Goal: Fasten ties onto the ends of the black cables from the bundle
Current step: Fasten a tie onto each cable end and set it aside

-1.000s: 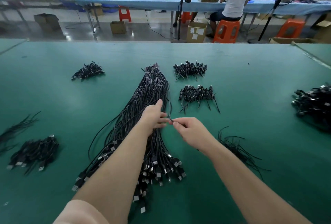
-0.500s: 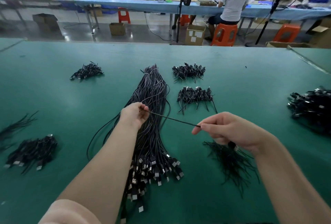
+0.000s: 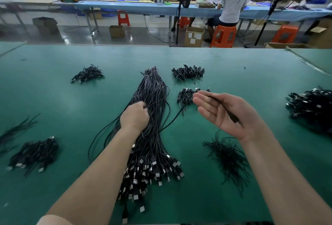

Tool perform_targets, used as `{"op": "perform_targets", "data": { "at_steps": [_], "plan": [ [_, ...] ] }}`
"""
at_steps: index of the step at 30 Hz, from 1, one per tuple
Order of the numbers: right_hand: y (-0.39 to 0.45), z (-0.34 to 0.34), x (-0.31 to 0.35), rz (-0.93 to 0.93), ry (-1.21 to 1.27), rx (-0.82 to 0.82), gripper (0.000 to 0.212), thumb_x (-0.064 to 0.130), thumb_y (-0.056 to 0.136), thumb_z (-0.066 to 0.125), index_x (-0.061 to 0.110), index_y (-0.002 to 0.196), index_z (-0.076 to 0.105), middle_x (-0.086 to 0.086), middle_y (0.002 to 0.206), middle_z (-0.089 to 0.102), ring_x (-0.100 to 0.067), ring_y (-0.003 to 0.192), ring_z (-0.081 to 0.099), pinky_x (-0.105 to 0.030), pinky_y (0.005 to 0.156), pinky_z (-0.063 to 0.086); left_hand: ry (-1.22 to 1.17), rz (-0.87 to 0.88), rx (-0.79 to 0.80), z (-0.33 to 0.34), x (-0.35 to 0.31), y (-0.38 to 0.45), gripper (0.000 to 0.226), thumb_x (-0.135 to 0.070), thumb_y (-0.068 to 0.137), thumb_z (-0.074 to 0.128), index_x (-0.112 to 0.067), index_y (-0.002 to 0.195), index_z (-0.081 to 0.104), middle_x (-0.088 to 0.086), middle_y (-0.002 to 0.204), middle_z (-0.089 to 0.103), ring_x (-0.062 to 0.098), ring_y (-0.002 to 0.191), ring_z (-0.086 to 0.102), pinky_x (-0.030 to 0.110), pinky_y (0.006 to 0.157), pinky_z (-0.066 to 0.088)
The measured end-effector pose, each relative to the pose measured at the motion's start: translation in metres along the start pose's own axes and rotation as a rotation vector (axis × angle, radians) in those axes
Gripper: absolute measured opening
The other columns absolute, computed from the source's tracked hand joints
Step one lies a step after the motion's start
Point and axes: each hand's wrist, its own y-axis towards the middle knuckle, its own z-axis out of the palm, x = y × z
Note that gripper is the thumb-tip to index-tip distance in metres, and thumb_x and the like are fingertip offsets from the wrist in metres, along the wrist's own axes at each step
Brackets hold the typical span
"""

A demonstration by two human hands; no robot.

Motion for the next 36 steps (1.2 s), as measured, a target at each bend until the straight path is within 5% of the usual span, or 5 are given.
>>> {"op": "perform_targets", "data": {
  "at_steps": [4,12,23,29,36],
  "plan": [
    [0.008,0.014,-0.016,0.080,-0.009,0.048,0.042,0.011,0.105,0.032,-0.014,0.121,0.061,-0.025,0.125,0.067,-0.032,0.113,0.069,-0.041,0.086,0.061,-0.632,0.430,0.046,-0.034,-0.058,-0.018,0.049,-0.007,0.094,0.052,-0.033,0.135,0.062,-0.013,0.122,0.059,0.000,0.087,0.058,0.018,0.077,0.053],
    [0.017,0.011,-0.035,0.118,-0.025,-0.107,0.038,0.012,0.108,0.034,-0.008,0.110,0.066,-0.022,0.111,0.073,-0.026,0.093,0.075,-0.036,0.076,0.062,-0.463,0.704,0.372,-0.060,-0.087,-0.054,0.060,-0.022,0.097,0.063,-0.039,0.151,0.043,-0.021,0.156,0.040,-0.015,0.124,0.049,0.001,0.102,0.033],
    [0.021,0.022,-0.059,0.021,-0.295,-0.161,0.016,0.014,0.103,0.055,0.004,0.098,0.067,-0.010,0.076,0.073,-0.018,0.062,0.072,-0.032,0.062,0.061,-0.861,0.287,0.153,-0.026,-0.106,-0.056,0.025,-0.029,0.104,0.054,-0.026,0.090,0.075,-0.005,0.078,0.076,0.009,0.070,0.070,0.034,0.070,0.057],
    [0.021,0.006,-0.067,-0.043,-0.768,-0.175,0.023,0.032,0.098,0.065,0.023,0.079,0.076,0.010,0.058,0.048,-0.009,0.051,0.034,-0.021,0.054,0.037,-1.428,0.043,0.512,-0.030,-0.093,-0.049,0.048,-0.037,0.107,0.040,0.000,0.105,0.071,0.022,0.103,0.075,0.036,0.100,0.073,0.045,0.087,0.057],
    [0.020,-0.012,-0.071,0.081,-0.622,0.123,0.031,0.043,0.092,0.061,0.017,0.076,0.066,-0.001,0.076,0.066,-0.019,0.086,0.065,-0.032,0.094,0.051,-1.783,0.147,0.853,-0.037,-0.076,-0.045,0.052,-0.041,0.100,0.044,-0.002,0.105,0.077,0.021,0.120,0.071,0.038,0.118,0.065,0.049,0.094,0.055]
  ]
}}
